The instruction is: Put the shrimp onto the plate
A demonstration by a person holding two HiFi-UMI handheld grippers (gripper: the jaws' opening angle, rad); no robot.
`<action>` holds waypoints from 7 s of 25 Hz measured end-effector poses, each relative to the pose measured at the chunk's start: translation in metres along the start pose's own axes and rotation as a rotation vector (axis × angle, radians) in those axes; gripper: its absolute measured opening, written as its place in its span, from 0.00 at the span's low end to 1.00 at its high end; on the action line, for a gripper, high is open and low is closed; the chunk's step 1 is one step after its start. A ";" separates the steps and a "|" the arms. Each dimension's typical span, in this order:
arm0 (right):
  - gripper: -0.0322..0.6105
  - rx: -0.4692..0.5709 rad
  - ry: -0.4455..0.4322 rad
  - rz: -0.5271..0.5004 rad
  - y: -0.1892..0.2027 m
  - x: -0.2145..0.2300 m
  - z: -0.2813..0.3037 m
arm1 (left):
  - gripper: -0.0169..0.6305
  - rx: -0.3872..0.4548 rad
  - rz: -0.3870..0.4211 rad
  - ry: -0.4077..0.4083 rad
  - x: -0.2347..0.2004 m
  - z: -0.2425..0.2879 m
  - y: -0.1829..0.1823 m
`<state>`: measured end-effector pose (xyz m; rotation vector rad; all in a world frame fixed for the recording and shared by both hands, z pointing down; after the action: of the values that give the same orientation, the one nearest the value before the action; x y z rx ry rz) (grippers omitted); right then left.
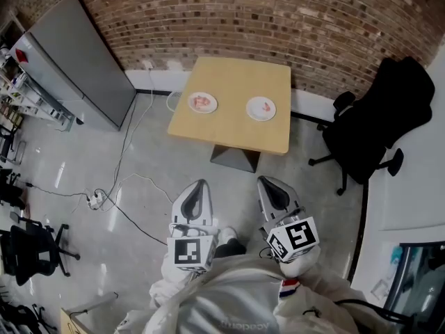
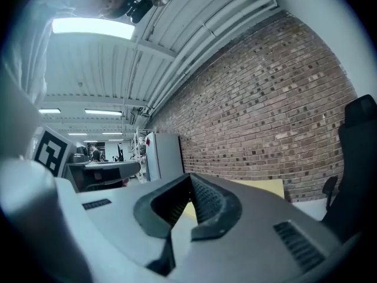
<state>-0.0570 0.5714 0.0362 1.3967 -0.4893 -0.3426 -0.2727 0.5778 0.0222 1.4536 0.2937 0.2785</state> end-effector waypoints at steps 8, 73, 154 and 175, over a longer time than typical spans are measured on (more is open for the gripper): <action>0.09 0.004 0.058 -0.016 -0.004 -0.015 0.050 | 0.04 -0.002 0.002 0.020 -0.055 0.022 0.005; 0.09 -0.169 0.236 0.173 0.047 0.279 0.372 | 0.05 -0.331 0.204 0.140 -0.190 0.490 0.100; 0.09 -0.252 0.401 0.404 0.219 0.292 0.395 | 0.11 -0.987 1.018 1.079 -0.246 0.581 0.297; 0.09 -0.234 0.409 0.416 0.215 0.294 0.387 | 0.10 -1.007 0.949 1.048 -0.244 0.581 0.287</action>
<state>-0.0185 0.1256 0.3236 1.0670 -0.3738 0.2172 -0.2927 -0.0215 0.3695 0.2305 0.2060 1.7013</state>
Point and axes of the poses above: the fingertips, and each gripper's own axes: z forward along the fingers, x to its right, y out of its underside, the point moved 10 cm from there along -z, backward along the fingers, and after that the axes turned 2 degrees about -x, right-handed, at the moved point
